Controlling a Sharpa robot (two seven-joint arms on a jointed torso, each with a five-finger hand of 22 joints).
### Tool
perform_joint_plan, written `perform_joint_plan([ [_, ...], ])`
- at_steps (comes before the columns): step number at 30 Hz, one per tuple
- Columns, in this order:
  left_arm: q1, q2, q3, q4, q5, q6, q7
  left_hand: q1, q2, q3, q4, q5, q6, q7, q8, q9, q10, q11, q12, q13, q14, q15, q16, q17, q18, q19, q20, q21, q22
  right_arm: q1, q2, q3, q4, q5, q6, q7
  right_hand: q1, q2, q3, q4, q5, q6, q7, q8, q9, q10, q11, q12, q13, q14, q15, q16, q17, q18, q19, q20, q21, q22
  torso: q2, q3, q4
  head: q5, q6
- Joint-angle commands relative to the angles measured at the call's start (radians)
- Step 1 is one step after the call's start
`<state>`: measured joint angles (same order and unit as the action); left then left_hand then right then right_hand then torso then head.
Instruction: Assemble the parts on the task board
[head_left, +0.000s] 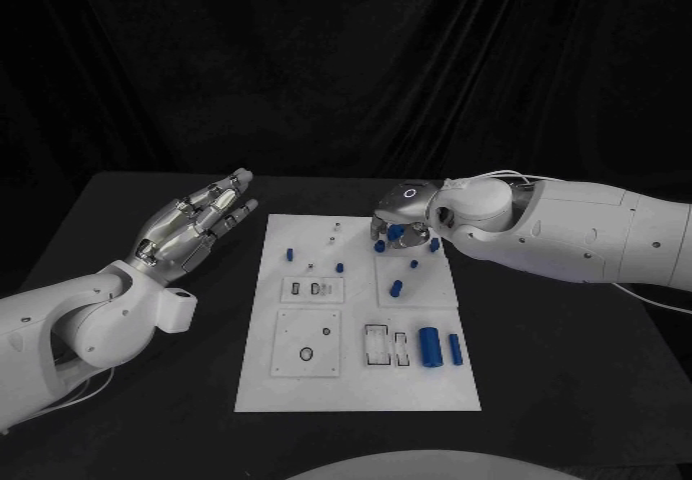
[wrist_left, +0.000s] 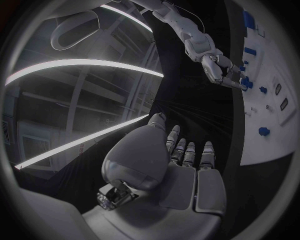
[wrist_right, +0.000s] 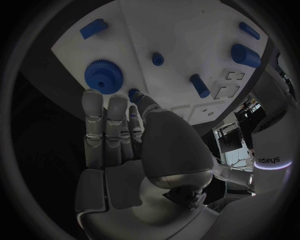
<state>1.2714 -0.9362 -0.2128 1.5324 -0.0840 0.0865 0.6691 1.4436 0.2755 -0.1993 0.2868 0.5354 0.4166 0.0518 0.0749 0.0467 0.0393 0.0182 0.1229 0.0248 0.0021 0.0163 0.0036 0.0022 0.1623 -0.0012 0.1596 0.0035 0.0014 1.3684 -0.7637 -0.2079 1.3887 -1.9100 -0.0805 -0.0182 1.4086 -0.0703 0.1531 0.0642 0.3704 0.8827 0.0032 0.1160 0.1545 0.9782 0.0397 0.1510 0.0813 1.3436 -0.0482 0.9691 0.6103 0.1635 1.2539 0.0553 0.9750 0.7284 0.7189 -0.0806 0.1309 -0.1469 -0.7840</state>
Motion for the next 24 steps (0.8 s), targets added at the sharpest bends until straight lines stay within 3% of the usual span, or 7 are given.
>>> perform_joint_plan([
  [1,0.002,0.002,0.001,-0.003,-0.003,0.028,-0.003,0.011,0.002,0.005,0.0,0.006,0.015,0.001,0.008,0.002,0.0,0.007,0.004,-0.001,0.0,0.008,0.004,0.001,0.019,0.001,0.007,-0.003,-0.001,-0.01,0.006,0.001,-0.016,-0.011,-0.059,0.038,-0.01,-0.016,0.013,0.006,-0.012,0.006,0.001,0.002,0.005,0.012,-0.001,0.004,0.002,0.002,-0.006,0.006,0.003,-0.007,-0.01,0.0,0.003,0.005,-0.004,-0.0011,-0.0006,0.01,-0.002],
  [5,0.002,0.003,0.001,-0.01,-0.003,0.035,-0.009,0.015,0.001,0.007,-0.001,0.009,0.028,0.003,0.012,0.004,-0.001,0.008,0.004,-0.001,0.0,0.009,0.004,0.001,0.019,0.001,0.009,-0.003,-0.001,-0.021,0.015,0.001,-0.035,-0.011,-0.083,0.054,-0.02,-0.025,0.028,0.015,-0.044,0.01,0.002,0.001,0.014,0.023,-0.003,0.007,0.005,0.006,-0.007,0.014,0.013,-0.008,-0.011,-0.001,0.01,0.019,-0.005,-0.0012,-0.0017,0.012,-0.004],
  [14,0.002,0.008,0.001,-0.023,-0.003,0.047,-0.018,0.024,0.001,0.012,-0.002,0.021,0.043,0.006,0.019,0.005,-0.002,0.012,0.005,-0.001,0.001,0.013,0.005,0.001,0.019,0.001,0.014,-0.003,-0.001,-0.043,0.032,0.001,-0.064,-0.011,-0.121,0.077,-0.024,-0.029,0.041,0.02,-0.063,0.009,0.001,-0.001,0.022,0.038,-0.004,0.015,0.009,0.014,-0.009,0.029,0.034,-0.01,-0.007,-0.002,0.022,0.038,-0.006,-0.0001,0.0027,0.006,-0.01],
  [24,0.002,0.014,0.001,-0.034,-0.003,0.059,-0.03,0.035,-0.002,0.019,-0.006,0.034,0.058,0.01,0.026,0.007,0.001,0.017,0.013,0.0,0.001,0.018,0.006,0.002,0.019,0.001,0.019,-0.003,-0.001,-0.065,0.046,0.001,-0.094,-0.011,-0.114,0.076,-0.004,-0.032,0.108,0.015,0.003,0.039,0.015,0.012,0.05,0.063,-0.005,0.019,0.01,0.006,-0.01,0.023,0.025,-0.009,-0.016,-0.004,0.022,0.05,-0.008,-0.002,-0.0003,0.008,-0.014],
])
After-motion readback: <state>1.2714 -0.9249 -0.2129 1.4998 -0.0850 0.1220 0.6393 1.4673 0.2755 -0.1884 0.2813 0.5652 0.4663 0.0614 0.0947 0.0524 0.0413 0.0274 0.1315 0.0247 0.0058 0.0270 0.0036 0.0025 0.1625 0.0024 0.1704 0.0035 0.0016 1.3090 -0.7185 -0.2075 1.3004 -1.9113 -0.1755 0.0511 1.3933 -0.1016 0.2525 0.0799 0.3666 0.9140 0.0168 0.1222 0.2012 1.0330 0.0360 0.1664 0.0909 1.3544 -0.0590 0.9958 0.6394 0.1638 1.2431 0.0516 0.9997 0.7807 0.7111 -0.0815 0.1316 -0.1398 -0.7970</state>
